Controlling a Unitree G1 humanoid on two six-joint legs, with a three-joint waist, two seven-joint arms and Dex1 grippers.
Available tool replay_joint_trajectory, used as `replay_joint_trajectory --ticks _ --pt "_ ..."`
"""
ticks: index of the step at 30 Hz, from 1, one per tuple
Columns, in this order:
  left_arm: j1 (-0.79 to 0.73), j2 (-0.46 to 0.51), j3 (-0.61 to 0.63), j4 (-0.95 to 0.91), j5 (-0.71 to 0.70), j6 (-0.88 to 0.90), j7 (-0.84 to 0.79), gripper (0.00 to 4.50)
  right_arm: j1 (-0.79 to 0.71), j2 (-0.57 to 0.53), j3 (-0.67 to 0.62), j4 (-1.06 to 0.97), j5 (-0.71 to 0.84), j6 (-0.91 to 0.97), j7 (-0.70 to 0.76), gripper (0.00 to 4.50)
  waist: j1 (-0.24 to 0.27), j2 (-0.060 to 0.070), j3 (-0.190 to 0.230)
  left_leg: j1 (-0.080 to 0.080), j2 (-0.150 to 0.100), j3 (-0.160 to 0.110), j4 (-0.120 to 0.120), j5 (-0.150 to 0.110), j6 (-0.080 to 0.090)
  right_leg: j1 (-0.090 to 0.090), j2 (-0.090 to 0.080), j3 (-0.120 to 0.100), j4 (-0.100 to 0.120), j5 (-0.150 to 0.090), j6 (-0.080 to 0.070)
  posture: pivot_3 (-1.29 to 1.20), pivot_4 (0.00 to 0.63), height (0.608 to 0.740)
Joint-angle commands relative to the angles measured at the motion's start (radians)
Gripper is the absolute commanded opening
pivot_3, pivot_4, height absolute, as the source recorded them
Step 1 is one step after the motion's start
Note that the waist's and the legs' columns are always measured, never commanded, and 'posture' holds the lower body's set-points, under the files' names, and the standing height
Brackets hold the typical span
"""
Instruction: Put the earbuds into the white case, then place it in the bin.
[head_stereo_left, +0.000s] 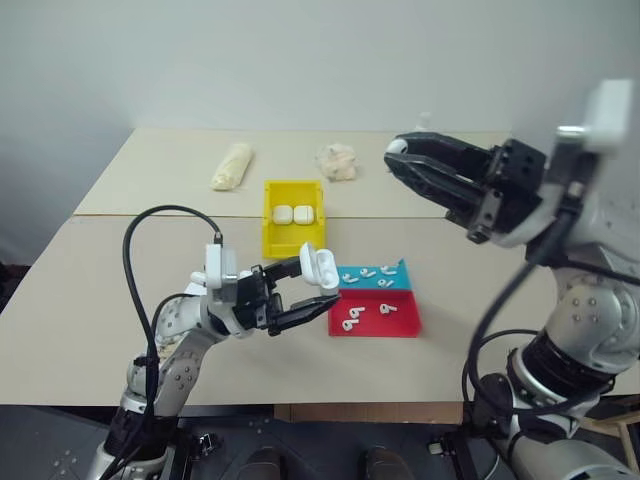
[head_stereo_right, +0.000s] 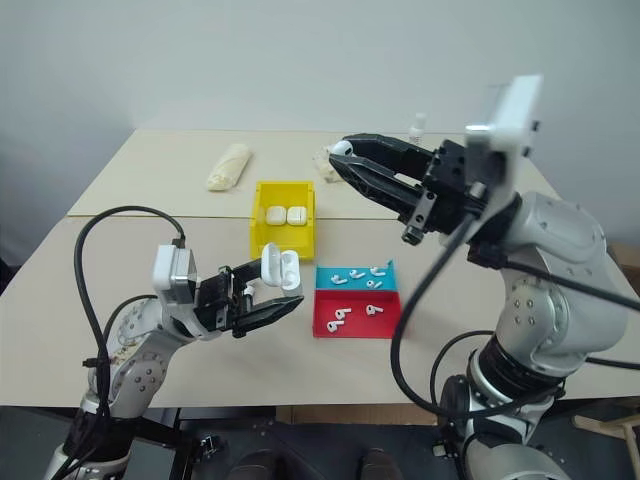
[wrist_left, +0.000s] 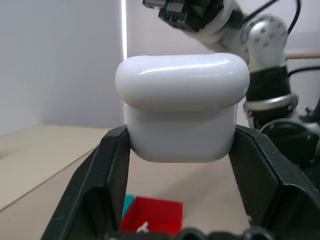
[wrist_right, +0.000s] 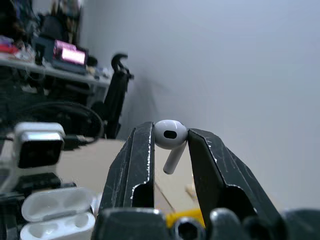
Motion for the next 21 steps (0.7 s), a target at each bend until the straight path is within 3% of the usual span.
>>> replay_joint_trajectory --ticks 1,5,12,21 --pt "-0.039 0.002 -0.006 0.020 -0.014 -0.012 -0.092 2.74 0.087 0.017 0.094 -0.022 0.022 -0.199 -0.016 1.26 -0.001 0.000 0.000 0.000 0.000 0.000 0.000 0.000 0.000 0.000 0.000 0.000 0.000 0.000 0.000 0.00 0.150 0.740" --pt "-0.093 -0.010 -0.001 0.054 0.009 -0.034 -0.136 2.74 0.158 0.003 0.224 0.008 0.013 -0.343 0.005 1.26 -0.005 0.000 0.000 0.002 0.000 0.000 0.000 0.000 0.000 -0.001 0.001 0.001 0.000 0.000 -0.001 0.00 0.150 0.740" --pt "-0.110 -0.035 0.010 0.042 0.023 -0.043 -0.121 2.74 0.169 -0.068 0.321 0.071 0.052 -0.466 0.023 1.26 -0.002 0.000 0.000 0.001 0.000 0.000 0.000 0.000 0.000 0.000 0.001 0.001 0.000 0.000 -0.001 0.00 0.150 0.740" --pt "-0.076 -0.031 0.022 0.008 0.027 -0.040 -0.101 2.74 0.191 -0.144 0.365 0.141 0.060 -0.561 0.023 1.26 -0.001 0.000 0.000 0.002 0.000 0.000 0.000 0.000 0.000 0.000 0.001 0.001 -0.001 0.000 -0.001 0.00 0.150 0.740"
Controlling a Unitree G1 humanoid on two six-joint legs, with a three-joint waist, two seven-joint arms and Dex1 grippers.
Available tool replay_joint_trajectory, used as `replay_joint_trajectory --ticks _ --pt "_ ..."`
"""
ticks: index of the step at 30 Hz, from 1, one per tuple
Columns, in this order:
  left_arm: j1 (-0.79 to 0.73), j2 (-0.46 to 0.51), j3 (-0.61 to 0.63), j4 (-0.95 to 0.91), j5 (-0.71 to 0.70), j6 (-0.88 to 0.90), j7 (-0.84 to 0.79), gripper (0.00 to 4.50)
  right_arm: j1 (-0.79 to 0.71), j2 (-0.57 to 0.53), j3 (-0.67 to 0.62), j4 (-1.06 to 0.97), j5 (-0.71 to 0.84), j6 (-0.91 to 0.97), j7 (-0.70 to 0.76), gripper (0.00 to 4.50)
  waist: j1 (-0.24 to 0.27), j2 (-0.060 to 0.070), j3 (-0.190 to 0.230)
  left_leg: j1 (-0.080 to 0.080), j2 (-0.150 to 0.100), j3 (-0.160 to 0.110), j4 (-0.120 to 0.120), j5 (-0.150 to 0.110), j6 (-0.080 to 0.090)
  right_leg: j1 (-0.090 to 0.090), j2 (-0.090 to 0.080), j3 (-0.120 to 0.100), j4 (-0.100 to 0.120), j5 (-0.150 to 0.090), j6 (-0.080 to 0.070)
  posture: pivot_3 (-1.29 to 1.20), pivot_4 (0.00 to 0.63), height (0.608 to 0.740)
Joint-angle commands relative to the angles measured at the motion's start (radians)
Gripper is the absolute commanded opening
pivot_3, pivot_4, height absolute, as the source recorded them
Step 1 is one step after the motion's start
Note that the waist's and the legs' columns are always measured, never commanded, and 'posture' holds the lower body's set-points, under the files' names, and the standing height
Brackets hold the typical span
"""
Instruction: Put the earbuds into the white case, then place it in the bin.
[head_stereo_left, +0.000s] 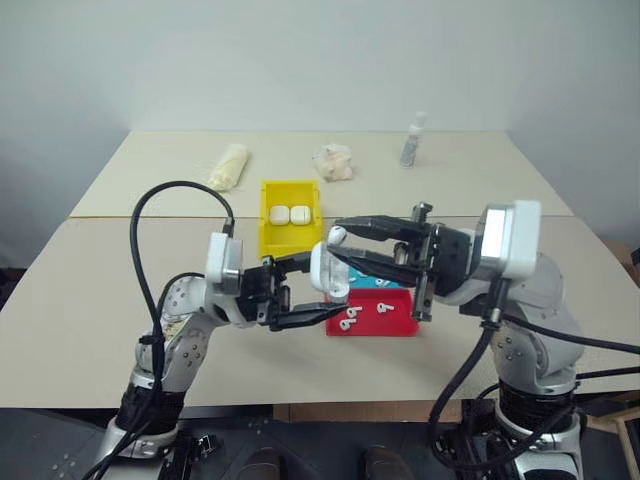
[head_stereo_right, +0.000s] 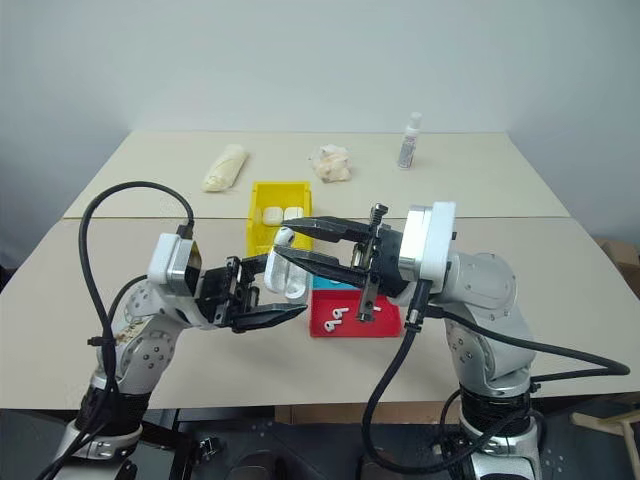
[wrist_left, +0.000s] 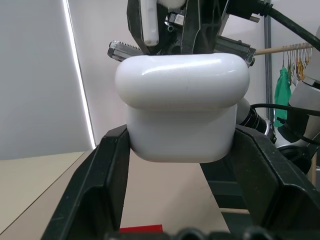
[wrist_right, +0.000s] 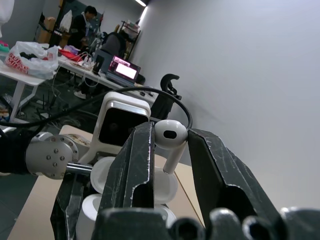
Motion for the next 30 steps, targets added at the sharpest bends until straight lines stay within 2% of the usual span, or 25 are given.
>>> replay_joint_trajectory --ticks 1,30 --pt "-0.001 0.001 0.019 -0.041 0.003 -0.021 0.006 2.74 0.007 -0.029 -0.002 0.007 0.033 -0.048 0.001 1.26 0.000 0.000 0.000 0.000 0.000 0.000 0.000 0.000 0.000 0.000 0.000 0.000 0.000 0.000 0.000 0.00 0.150 0.740" --pt "-0.008 -0.028 0.011 -0.034 0.023 -0.035 0.006 2.74 0.027 -0.118 0.068 0.091 0.024 -0.119 -0.011 1.26 0.002 0.000 0.000 0.000 0.000 0.000 0.000 0.000 0.000 0.000 0.000 0.000 -0.001 0.000 0.000 0.00 0.150 0.740"
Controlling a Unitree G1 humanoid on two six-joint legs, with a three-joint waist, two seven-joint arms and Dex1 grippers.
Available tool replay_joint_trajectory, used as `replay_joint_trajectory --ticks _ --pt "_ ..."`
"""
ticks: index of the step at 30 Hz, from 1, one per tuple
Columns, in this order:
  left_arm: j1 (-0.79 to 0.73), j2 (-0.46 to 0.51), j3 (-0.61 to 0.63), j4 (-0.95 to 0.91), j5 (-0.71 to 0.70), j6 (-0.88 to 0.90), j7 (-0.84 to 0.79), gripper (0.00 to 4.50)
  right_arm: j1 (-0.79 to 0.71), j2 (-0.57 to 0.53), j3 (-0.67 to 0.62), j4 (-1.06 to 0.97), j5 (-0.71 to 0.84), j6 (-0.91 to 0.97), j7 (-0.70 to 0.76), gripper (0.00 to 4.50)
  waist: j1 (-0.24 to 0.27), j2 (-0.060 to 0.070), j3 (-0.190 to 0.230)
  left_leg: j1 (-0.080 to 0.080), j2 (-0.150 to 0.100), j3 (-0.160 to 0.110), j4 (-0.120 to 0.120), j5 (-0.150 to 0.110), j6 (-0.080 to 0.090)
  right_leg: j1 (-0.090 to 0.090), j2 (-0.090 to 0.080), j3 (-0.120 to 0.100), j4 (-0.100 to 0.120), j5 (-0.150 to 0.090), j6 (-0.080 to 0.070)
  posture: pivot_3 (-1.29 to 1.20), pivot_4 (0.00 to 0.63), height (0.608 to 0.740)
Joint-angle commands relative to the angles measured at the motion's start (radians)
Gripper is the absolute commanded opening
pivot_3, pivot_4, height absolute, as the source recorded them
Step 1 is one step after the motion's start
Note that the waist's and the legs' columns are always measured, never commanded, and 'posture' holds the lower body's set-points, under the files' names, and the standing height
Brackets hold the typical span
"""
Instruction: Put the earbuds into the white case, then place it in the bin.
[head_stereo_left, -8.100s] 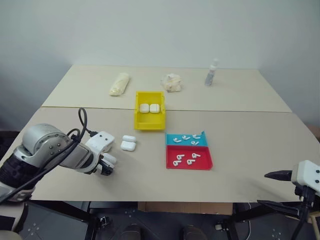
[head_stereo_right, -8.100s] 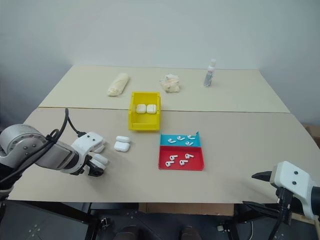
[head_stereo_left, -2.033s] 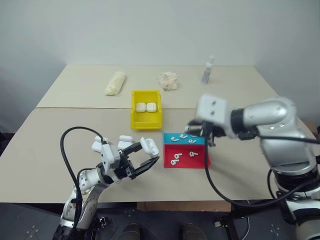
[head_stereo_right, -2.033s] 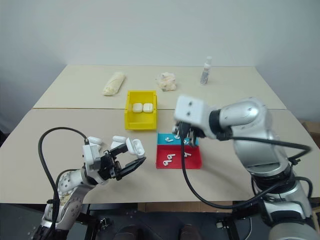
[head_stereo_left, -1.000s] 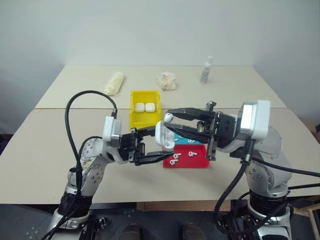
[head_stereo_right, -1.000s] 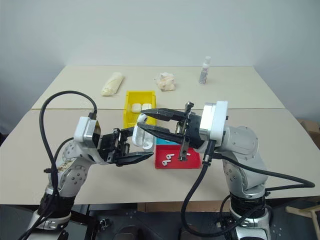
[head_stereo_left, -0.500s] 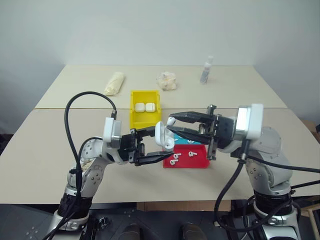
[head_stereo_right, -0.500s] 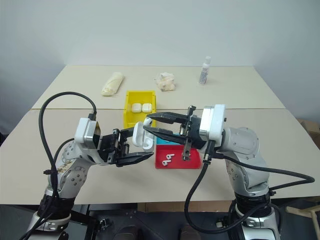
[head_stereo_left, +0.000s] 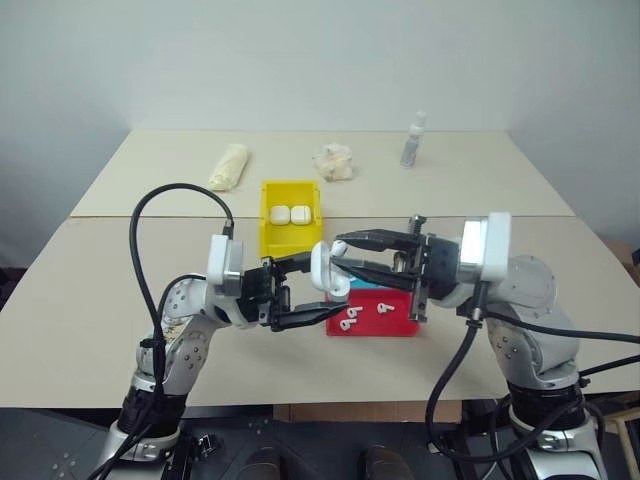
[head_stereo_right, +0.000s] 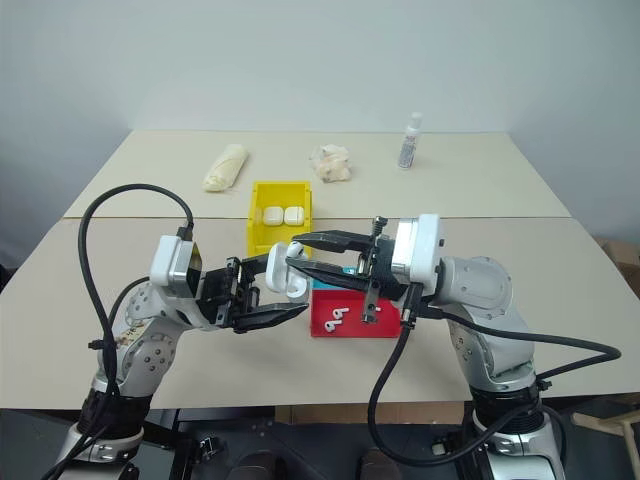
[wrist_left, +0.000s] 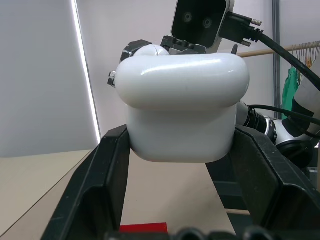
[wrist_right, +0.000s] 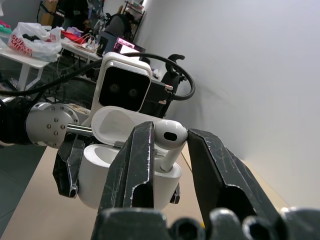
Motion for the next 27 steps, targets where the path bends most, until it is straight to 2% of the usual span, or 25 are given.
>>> replay_joint_trajectory --ticks 1,7,14,16,19,21,23,27 --pt "-0.014 -0.011 0.008 -0.027 0.002 -0.032 -0.001 2.74 -0.001 -0.018 0.004 -0.004 0.005 -0.018 0.000 1.26 0.000 0.000 0.000 0.000 0.000 0.000 0.000 0.000 0.000 0.000 0.000 0.000 0.000 0.000 0.000 0.00 0.150 0.740" --pt "-0.025 -0.021 0.010 -0.006 0.015 -0.043 -0.002 2.74 0.000 -0.042 0.022 -0.003 -0.007 -0.022 0.006 3.17 0.000 0.000 0.000 0.000 0.000 0.000 0.000 0.000 0.000 0.000 0.000 0.000 0.000 0.000 0.000 0.00 0.150 0.740" --pt "0.002 -0.018 0.016 0.029 0.073 -0.091 0.000 2.74 0.035 -0.108 -0.019 -0.027 0.036 -0.017 0.028 3.17 0.001 0.000 0.000 0.000 0.000 0.000 0.000 0.000 0.000 0.000 0.000 0.000 -0.001 0.000 0.000 0.00 0.150 0.740" --pt "0.049 0.009 0.027 0.072 0.134 -0.158 -0.016 2.74 0.054 -0.193 -0.076 -0.039 0.064 0.085 -0.006 3.17 0.001 0.000 0.000 0.000 0.000 0.000 0.000 0.000 0.000 0.000 0.000 0.000 -0.001 0.000 0.000 0.00 0.150 0.740" --pt "0.136 0.056 0.052 0.139 0.216 -0.272 -0.032 2.74 0.042 -0.351 -0.089 -0.033 0.016 0.270 -0.060 3.17 -0.001 0.000 0.000 0.000 0.000 0.001 0.000 0.000 0.000 0.000 -0.001 0.000 -0.001 0.000 0.000 0.00 0.150 0.740" --pt "0.192 0.079 0.063 0.168 0.251 -0.330 -0.032 2.74 0.010 -0.441 -0.055 -0.016 -0.029 0.307 -0.037 3.17 -0.002 0.000 0.000 0.000 0.000 0.001 0.000 0.000 0.000 -0.001 0.000 0.000 -0.001 0.000 -0.001 0.00 0.150 0.740" --pt "0.238 0.085 0.062 0.176 0.282 -0.369 -0.012 2.74 -0.076 -0.519 0.036 0.032 -0.110 0.359 -0.002 3.17 -0.003 0.001 0.000 0.000 0.001 0.001 -0.001 0.000 0.000 -0.001 0.000 0.000 0.000 -0.001 -0.001 0.00 0.150 0.740" --pt "0.278 0.055 0.052 0.158 0.321 -0.385 0.073 2.74 -0.308 -0.572 0.277 0.180 -0.305 0.366 0.138 3.17 -0.002 0.001 0.001 0.001 0.001 0.002 -0.001 0.000 0.001 -0.001 0.000 0.001 -0.001 -0.001 -0.001 0.00 0.150 0.740"
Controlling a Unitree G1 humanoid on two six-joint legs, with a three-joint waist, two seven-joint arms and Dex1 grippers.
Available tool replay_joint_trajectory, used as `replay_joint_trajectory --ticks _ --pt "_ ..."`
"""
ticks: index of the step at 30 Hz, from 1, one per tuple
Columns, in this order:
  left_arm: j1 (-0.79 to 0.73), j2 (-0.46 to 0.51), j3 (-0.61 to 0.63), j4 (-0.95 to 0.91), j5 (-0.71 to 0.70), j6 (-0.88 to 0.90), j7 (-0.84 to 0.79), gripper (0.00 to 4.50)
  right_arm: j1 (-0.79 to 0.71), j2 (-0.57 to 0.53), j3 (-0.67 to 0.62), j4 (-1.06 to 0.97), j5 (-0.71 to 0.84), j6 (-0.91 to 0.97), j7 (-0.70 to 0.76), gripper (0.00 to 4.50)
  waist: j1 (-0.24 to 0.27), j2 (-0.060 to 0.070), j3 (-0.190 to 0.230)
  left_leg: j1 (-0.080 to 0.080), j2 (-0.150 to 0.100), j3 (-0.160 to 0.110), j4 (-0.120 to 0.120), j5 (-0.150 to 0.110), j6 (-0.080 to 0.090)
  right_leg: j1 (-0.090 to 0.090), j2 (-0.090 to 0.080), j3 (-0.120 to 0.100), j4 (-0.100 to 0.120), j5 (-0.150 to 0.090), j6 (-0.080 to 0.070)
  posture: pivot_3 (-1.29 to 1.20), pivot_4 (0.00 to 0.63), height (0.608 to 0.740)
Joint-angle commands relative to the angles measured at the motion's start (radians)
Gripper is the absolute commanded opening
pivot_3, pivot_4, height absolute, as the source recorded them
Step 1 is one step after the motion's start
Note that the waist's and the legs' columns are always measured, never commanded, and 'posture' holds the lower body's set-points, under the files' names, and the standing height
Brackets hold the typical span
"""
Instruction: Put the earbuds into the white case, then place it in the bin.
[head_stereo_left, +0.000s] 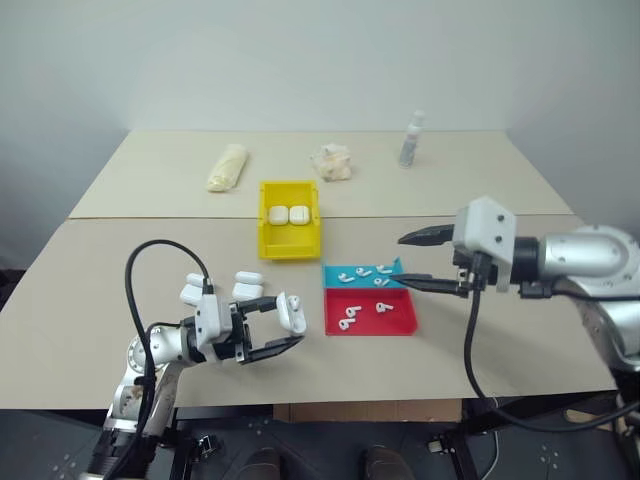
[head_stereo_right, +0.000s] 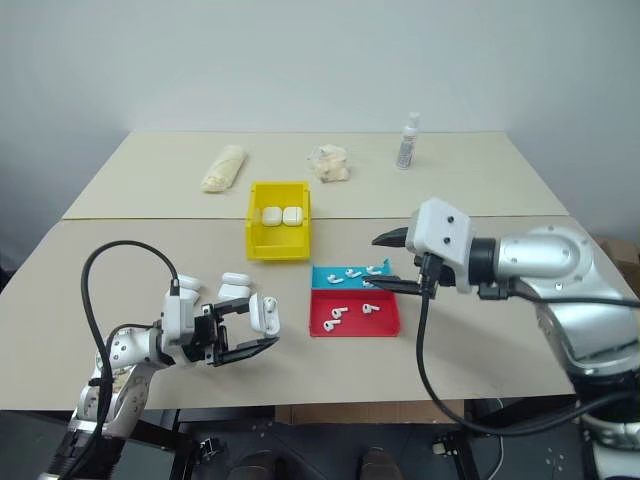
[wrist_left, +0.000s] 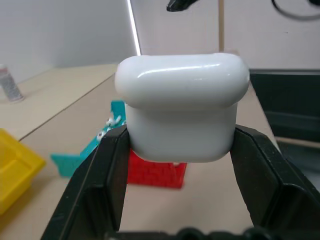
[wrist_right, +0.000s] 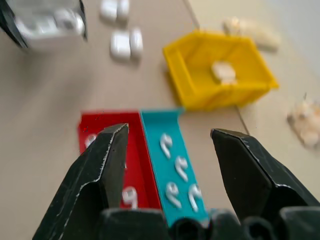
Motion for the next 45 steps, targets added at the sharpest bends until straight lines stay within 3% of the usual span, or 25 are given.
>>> replay_joint_trajectory --ticks 1,5,9,14,20,29,45 --pt "0.012 -0.026 -0.001 -0.045 0.017 -0.017 0.078 2.74 -0.158 -0.006 0.168 0.111 -0.161 -0.025 0.133 3.17 0.000 0.000 0.000 0.000 0.000 0.000 0.000 0.000 0.000 0.000 0.000 0.000 0.000 0.000 0.000 0.00 0.150 0.740" --pt "0.035 -0.041 -0.008 -0.072 0.024 0.006 0.138 2.74 -0.366 0.082 0.349 0.285 -0.306 -0.040 0.266 3.17 0.000 0.000 0.000 -0.004 0.000 0.000 -0.001 0.000 0.000 -0.004 0.000 0.000 -0.001 0.000 0.000 0.00 0.150 0.740" --pt "0.047 -0.030 -0.020 -0.089 0.011 0.037 0.150 2.74 -0.483 0.199 0.466 0.461 -0.430 -0.109 0.328 3.17 -0.001 0.000 0.000 -0.006 0.000 0.001 -0.001 0.000 0.000 -0.008 0.000 0.001 0.002 0.000 0.000 0.00 0.150 0.740" --pt "0.042 -0.011 -0.029 -0.089 -0.001 0.061 0.132 2.74 -0.587 0.388 0.530 0.720 -0.537 -0.192 0.312 3.17 -0.004 0.000 0.000 -0.008 0.000 0.002 -0.001 0.001 -0.001 -0.012 0.000 0.002 0.005 0.000 0.000 0.00 0.150 0.740" --pt "0.067 0.024 -0.027 -0.124 -0.021 0.078 0.113 2.74 -0.679 0.533 0.551 1.033 -0.632 -0.348 0.264 3.17 0.000 0.001 0.000 -0.012 0.000 0.003 -0.001 0.002 -0.003 -0.017 0.000 0.002 0.008 0.000 0.000 0.00 0.150 0.740" --pt "0.123 0.007 -0.043 -0.193 0.000 0.087 0.170 2.74 -0.711 0.630 0.517 1.292 -0.688 -0.474 0.212 3.17 -0.007 0.001 0.000 -0.011 0.000 0.003 -0.001 0.003 -0.004 -0.017 0.000 0.002 0.008 0.000 0.000 0.00 0.150 0.740" --pt "0.153 0.015 -0.037 -0.283 -0.004 0.137 0.264 2.74 -0.705 0.682 0.483 1.476 -0.763 -0.627 0.138 3.17 -0.009 0.001 0.001 -0.011 0.000 0.003 -0.001 0.003 -0.004 -0.017 0.000 0.002 0.009 0.000 0.000 0.00 0.150 0.740"
